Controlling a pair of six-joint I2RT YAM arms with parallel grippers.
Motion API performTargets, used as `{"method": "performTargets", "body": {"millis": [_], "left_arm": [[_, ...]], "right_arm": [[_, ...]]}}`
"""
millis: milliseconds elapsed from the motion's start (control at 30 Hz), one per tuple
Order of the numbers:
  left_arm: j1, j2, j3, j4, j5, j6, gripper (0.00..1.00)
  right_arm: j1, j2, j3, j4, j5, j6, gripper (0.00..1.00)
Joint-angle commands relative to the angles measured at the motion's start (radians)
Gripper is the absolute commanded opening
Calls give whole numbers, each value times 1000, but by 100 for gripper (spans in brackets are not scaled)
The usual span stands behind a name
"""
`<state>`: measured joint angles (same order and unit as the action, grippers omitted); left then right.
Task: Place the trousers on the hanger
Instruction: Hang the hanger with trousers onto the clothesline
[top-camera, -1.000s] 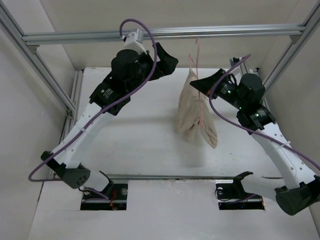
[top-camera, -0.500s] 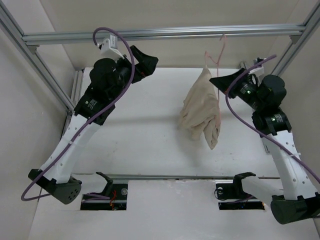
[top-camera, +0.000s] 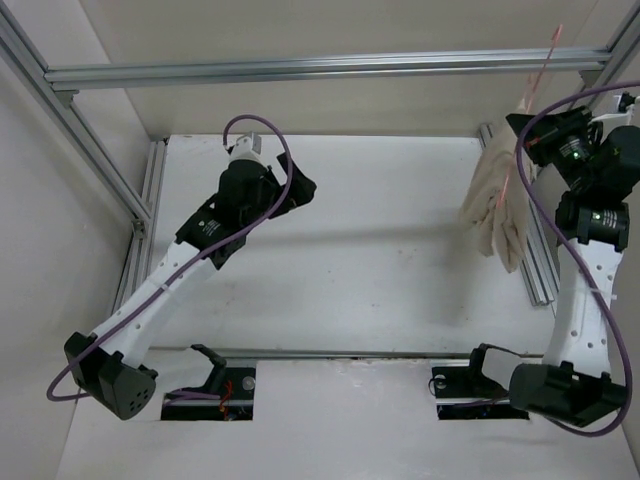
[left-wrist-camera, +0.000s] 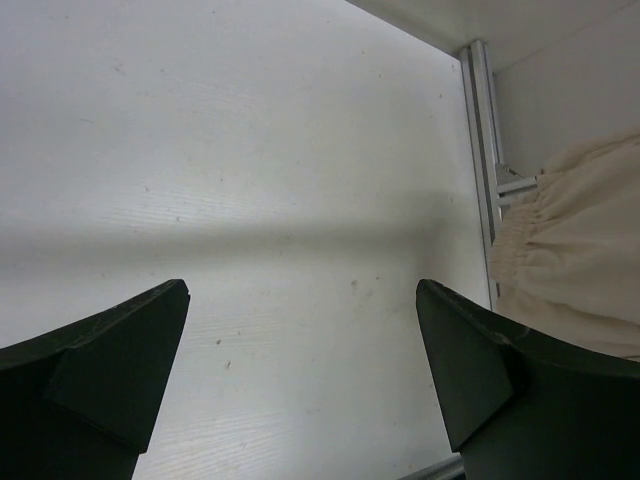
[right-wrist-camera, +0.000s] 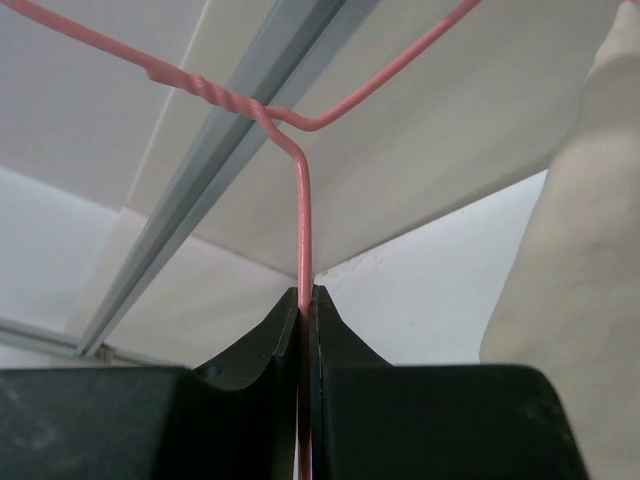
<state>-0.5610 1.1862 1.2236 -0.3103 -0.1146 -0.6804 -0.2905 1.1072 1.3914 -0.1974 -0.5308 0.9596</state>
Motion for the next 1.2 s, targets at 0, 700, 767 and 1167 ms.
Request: {"method": "performTargets", "body": {"millis": [0,700,767,1167], "left_arm": [[-23,-42,-22,39,-13,-7,100],[-109,4,-90,68,-36,-62,100],[-112,16,-82,68,-31,-67,100],[-136,39,-64,79,-33,-74,100]], "right_arm": [[-72,52,93,142,-44,40,2],[-201,273,95,125,-83,-4,3],[-201,266,75,119,-81,-13,3],[-203,134,-38,113,-21,-7,54]]}}
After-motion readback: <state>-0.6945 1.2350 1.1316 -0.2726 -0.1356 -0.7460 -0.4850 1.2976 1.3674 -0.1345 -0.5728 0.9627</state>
